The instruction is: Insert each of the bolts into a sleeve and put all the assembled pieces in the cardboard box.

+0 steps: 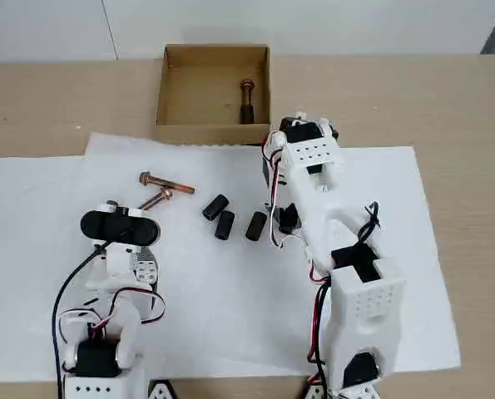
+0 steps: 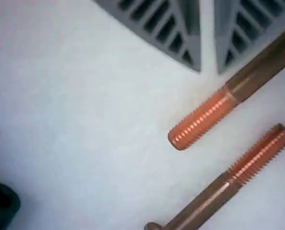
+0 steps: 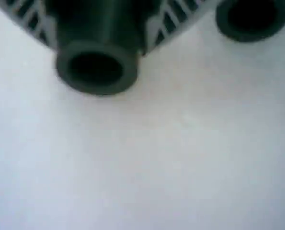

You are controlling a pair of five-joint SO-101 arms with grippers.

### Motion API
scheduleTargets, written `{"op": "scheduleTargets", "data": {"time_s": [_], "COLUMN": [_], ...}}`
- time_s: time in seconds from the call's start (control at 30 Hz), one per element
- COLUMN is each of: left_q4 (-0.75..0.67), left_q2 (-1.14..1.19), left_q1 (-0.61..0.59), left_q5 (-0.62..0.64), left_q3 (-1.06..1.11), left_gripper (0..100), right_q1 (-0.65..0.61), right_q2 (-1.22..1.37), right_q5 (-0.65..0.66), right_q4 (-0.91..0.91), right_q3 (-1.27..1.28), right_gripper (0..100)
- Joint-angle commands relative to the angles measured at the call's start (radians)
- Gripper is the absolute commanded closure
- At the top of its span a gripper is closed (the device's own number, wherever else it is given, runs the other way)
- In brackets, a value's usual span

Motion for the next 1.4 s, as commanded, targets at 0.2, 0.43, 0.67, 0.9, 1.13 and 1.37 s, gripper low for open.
{"op": "scheduleTargets", "data": {"time_s": [0.2, 0.43, 0.67, 0.9, 1.13, 1.37], "left_q4": [0.003, 0.005, 0.075, 0.183, 0.192, 0.273], "left_q2": [-0.011, -0.008, -0.003, 0.204, 0.585, 0.905], "left_q1": [0.0, -0.006, -0.006, -0.006, -0.015, -0.13], "left_q5": [-0.003, 0.003, 0.003, 0.003, 0.003, -0.003], "left_q3": [-0.005, -0.022, -0.216, -0.479, -0.762, -0.995], "left_gripper": [99, 99, 99, 99, 99, 99], "right_q1": [-0.047, -0.116, -0.105, -0.094, -0.025, 0.041], "right_q2": [-0.335, -0.624, -0.898, -1.129, -1.26, -1.334], "right_q5": [0.041, 0.08, 0.084, 0.078, 0.083, 0.084], "right_q4": [0.163, 0.17, 0.165, 0.148, 0.099, 0.097], "right_q3": [-0.081, -0.049, 0.253, 0.517, 0.686, 0.767], "right_gripper": [99.5, 99.5, 99.5, 99.5, 99.5, 99.5]}}
